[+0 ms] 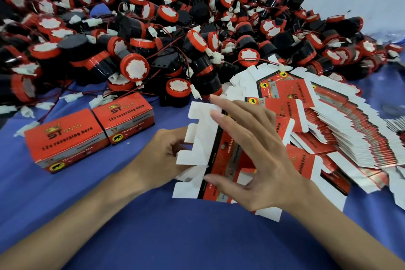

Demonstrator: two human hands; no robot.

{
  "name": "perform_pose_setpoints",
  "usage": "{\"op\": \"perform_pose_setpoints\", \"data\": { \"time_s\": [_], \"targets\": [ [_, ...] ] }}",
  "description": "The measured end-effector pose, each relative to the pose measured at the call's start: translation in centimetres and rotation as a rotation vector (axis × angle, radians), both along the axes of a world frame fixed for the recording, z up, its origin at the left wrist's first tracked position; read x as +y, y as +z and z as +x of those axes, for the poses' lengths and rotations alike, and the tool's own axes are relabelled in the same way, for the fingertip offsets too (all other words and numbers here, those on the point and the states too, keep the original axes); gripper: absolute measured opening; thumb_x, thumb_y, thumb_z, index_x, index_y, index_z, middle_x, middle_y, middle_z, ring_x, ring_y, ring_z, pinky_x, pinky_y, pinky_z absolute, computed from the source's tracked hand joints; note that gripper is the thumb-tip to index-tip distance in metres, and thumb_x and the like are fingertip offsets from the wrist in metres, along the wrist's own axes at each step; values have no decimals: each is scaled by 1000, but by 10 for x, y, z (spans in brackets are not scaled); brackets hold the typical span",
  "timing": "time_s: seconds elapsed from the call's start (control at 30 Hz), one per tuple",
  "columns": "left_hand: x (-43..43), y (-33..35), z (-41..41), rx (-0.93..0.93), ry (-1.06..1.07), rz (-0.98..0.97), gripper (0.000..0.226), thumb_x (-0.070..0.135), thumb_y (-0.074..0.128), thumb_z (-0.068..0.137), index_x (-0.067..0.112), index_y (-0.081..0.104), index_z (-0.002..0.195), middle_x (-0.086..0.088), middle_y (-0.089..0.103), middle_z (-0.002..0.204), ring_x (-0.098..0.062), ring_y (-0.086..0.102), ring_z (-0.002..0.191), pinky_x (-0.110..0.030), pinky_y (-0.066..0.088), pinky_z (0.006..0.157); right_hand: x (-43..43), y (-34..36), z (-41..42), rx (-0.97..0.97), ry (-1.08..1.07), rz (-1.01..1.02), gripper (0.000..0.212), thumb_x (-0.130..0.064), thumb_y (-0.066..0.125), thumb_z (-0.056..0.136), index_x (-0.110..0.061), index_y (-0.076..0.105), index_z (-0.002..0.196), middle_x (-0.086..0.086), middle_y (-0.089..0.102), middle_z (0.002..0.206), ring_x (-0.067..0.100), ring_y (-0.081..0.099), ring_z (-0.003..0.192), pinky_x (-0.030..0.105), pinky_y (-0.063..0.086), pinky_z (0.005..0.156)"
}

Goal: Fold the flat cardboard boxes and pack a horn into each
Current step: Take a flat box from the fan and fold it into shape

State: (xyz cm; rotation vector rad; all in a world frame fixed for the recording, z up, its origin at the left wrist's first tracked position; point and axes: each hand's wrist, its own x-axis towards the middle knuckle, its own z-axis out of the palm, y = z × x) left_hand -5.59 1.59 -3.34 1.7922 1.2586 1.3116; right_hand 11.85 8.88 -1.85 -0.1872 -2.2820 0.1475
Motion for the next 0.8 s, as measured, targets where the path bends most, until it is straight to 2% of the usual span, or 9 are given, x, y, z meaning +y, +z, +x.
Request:
{"op": "perform_pose_setpoints", "data": {
  "time_s": [0.1, 0.13, 0.27, 0.37, 0.43, 0.5, 0.6, 0.67, 0.8],
  "targets": [
    [-1, -4, 0, 89, -47, -41, 10, 22, 67, 72, 30, 63, 68, 20, 63, 61, 3, 56, 50, -7, 40, 50, 0, -2, -1, -55, 29, -15, 71, -41, 69, 81, -9, 36, 136, 15, 41, 143, 28, 42, 132, 51, 33, 102],
    [-1, -5, -1, 109, -51, -59, 8, 28, 63, 71, 25, 60, 64, 16, 63, 59, 2, 56, 51, -9, 39, 50, 0, -3, -1, -86, 29, -13, 72, -42, 69, 81, -10, 35, 136, 15, 41, 144, 28, 41, 133, 52, 33, 103],
    [-1, 0, 0, 27, -74, -28, 19, 21, 64, 74, 35, 57, 65, 24, 61, 60, 6, 55, 53, -6, 38, 52, 2, -1, 0, -179, 4, 11, 77, -48, 68, 81, -11, 34, 139, 14, 38, 147, 27, 38, 136, 50, 31, 106],
    [0, 0, -1, -54, -21, 27, 52, -4, 68, 76, 48, 67, 79, 30, 66, 74, 9, 62, 66, -4, 43, 58, 3, 3, 2, -190, 17, 16, 79, -50, 69, 81, -10, 33, 139, 13, 36, 148, 27, 37, 136, 50, 32, 106],
    [1, -4, -4, -144, 57, 15, 48, -13, 62, 81, 34, 71, 82, 24, 70, 75, 6, 66, 69, -9, 47, 58, 0, 4, 2, -186, 52, 33, 80, -51, 70, 80, -9, 34, 139, 12, 38, 147, 26, 39, 136, 49, 34, 105],
    [3, -5, -4, -247, 152, 32, 32, -9, 62, 81, 21, 73, 87, 18, 73, 79, 1, 69, 76, -13, 50, 61, -1, 2, 1, -205, 85, 49, 80, -48, 73, 78, -8, 37, 138, 12, 45, 143, 26, 42, 134, 48, 36, 104],
    [7, -5, -6, -387, 202, 33, 24, -7, 64, 76, 6, 76, 93, 1, 75, 100, -17, 70, 98, -28, 55, 78, -1, 0, -2, -287, 75, 65, 78, -35, 79, 72, -9, 46, 137, 11, 51, 136, 27, 43, 131, 46, 35, 105],
    [8, -6, -8, -428, 225, 16, 32, -17, 59, 77, 8, 76, 88, -4, 74, 103, -23, 68, 104, -37, 54, 83, 1, 0, -2, -324, 62, 77, 76, -30, 79, 70, -11, 48, 137, 13, 51, 134, 29, 44, 128, 45, 35, 104],
    [8, -4, -8, -463, 239, 22, 36, 4, 50, 79, 27, 71, 97, 1, 73, 103, -24, 65, 103, -45, 50, 82, 6, 4, 2, -301, 2, 29, 71, -54, 62, 85, -24, 33, 143, 9, 39, 133, 24, 45, 118, 37, 40, 98]
  ]
}}
